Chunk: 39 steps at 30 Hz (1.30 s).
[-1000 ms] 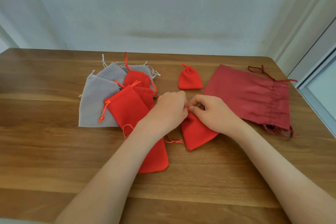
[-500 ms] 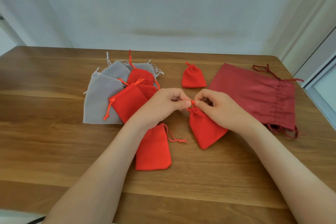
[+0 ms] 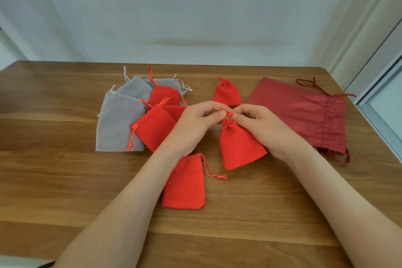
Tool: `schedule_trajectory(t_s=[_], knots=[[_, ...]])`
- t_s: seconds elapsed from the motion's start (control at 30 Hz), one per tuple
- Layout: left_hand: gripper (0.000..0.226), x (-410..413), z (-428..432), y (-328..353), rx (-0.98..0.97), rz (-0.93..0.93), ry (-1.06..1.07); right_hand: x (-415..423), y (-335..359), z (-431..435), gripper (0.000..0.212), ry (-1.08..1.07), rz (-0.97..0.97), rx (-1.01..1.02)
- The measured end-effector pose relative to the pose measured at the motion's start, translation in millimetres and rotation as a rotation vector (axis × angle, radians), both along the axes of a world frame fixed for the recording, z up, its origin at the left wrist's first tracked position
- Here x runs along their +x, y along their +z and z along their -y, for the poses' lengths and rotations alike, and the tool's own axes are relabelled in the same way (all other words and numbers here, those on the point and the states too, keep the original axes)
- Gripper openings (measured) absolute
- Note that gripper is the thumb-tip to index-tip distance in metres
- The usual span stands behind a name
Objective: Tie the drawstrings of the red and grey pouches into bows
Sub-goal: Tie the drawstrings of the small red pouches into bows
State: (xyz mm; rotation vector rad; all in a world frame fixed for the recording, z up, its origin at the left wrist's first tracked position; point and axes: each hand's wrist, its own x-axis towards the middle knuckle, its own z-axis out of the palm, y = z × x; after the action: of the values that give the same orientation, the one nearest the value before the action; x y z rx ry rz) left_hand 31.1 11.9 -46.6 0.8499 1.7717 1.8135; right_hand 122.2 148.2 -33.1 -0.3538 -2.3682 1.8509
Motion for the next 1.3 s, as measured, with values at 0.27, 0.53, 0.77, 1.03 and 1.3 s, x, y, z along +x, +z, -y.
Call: schedule_trajectory(t_s=[0.27,0.53,0.77,1.03,1.3], knots=[[0.016,-6,4,1,-0.052,-0.045,-0.010,-1,-1,2,0.016,0.000,0.035,-0.009],[0.012,-5,6,3,-0.159,-0.061,-0.025,-4,-7,0,0.016,-0.027,0.016,0.238],[0.019,0,2,1,-0.379,-0.166,0.077,-5,-13,1,0.012,0.011,0.009,0.525],[0.011,10,-12,5,-0.676,-0.617,0.153,-8,-11,2,0.007,0.049,0.024,0.657],[0.007,10,-13,-10,-0.387,-1.174,0.359,-9,-9,0,0.026,-0.112,-0.039,0.300]])
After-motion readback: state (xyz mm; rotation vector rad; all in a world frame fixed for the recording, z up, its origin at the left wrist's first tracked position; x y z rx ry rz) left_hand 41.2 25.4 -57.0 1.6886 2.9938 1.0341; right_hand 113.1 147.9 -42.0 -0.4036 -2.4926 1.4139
